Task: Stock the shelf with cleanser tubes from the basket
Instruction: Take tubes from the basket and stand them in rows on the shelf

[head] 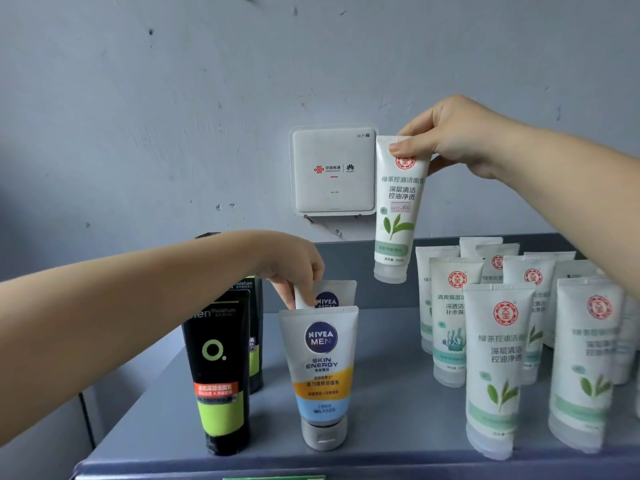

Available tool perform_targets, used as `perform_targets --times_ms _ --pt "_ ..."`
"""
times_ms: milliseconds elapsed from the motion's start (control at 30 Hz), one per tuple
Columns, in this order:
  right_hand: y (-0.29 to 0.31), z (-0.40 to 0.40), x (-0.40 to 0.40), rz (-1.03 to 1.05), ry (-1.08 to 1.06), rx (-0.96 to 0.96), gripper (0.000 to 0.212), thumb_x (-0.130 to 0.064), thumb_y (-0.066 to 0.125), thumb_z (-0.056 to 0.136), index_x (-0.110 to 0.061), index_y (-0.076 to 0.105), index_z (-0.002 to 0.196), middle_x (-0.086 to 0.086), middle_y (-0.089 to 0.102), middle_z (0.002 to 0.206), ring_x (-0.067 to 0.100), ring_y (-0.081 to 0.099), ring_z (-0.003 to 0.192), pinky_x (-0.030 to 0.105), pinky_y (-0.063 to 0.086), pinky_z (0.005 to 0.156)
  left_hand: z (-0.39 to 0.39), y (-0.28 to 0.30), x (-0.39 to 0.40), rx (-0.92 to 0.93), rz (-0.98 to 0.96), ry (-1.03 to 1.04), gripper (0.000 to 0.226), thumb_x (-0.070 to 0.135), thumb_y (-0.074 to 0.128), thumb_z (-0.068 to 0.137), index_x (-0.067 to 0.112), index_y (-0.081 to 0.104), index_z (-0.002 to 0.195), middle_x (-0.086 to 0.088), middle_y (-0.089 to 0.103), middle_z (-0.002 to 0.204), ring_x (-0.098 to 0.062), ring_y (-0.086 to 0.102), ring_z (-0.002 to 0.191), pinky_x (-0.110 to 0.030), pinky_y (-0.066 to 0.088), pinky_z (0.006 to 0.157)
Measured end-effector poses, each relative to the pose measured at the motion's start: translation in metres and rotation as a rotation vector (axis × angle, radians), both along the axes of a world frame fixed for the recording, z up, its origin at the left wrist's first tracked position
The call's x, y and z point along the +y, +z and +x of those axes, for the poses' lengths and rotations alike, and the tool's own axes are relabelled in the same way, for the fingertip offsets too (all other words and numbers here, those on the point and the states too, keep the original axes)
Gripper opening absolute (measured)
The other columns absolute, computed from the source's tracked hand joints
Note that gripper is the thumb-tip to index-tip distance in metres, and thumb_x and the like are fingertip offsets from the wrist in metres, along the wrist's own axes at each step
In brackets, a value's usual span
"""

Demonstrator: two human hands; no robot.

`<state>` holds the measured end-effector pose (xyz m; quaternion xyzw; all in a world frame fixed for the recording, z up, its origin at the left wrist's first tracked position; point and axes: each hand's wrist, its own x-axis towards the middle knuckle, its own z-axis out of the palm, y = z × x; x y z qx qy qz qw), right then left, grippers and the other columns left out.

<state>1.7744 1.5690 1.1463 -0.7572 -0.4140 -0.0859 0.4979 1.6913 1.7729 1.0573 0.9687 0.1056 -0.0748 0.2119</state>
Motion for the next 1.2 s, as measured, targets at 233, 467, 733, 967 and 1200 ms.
perform_targets --times_ms 233,467,733,967,1200 --pt "0.004 0.007 -0.002 0.017 0.033 -0.002 0.01 -0.009 0.069 0.08 -0.012 0.069 0.089 -0.011 0.067 0.052 0.0 0.062 0.049 0.017 0.056 0.053 0.0 0.004 -0.002 0.095 0.134 -0.002 0.028 0.006 0.076 0.074 0.015 0.051 0.066 0.002 0.06 0.067 -0.017 0.07 0.071 -0.017 0.054 0.066" --pt "0.014 0.022 -0.01 0.058 0.024 0.036 0.003 -0.008 0.068 0.082 -0.012 0.067 0.081 -0.01 0.067 0.05 0.001 0.063 0.048 0.018 0.054 0.048 0.009 0.046 -0.02 -0.085 0.06 -0.039 0.025 0.035 0.066 0.084 0.011 0.065 0.092 -0.001 0.07 0.088 -0.012 0.069 0.079 -0.027 0.058 0.074" --pt "0.018 0.054 -0.002 0.113 -0.005 0.036 0.002 -0.009 0.069 0.082 -0.011 0.068 0.081 -0.006 0.067 0.055 0.003 0.063 0.05 0.023 0.057 0.053 0.06 0.106 -0.064 -0.631 -0.236 -0.183 0.041 0.016 0.071 0.08 0.014 0.055 0.118 -0.006 0.068 0.107 -0.024 0.068 0.09 -0.036 0.058 0.072" --pt "0.008 0.089 0.0 -0.163 -0.124 -0.135 0.009 -0.019 0.073 0.079 -0.011 0.07 0.083 0.0 0.064 0.068 0.009 0.061 0.062 0.021 0.057 0.06 0.111 0.09 -0.07 -0.592 -0.188 -0.112 0.029 0.003 0.077 0.072 0.005 0.06 0.095 -0.016 0.071 0.093 -0.026 0.071 0.08 -0.033 0.06 0.067" --pt "-0.001 0.118 -0.005 -0.496 -0.161 -0.157 0.013 -0.003 0.071 0.077 -0.004 0.07 0.091 0.0 0.061 0.068 0.008 0.058 0.061 0.019 0.056 0.066 0.148 0.063 -0.074 -0.456 -0.204 -0.082 0.022 0.003 0.075 0.074 0.009 0.057 0.085 -0.02 0.07 0.095 -0.031 0.07 0.08 -0.032 0.059 0.068"
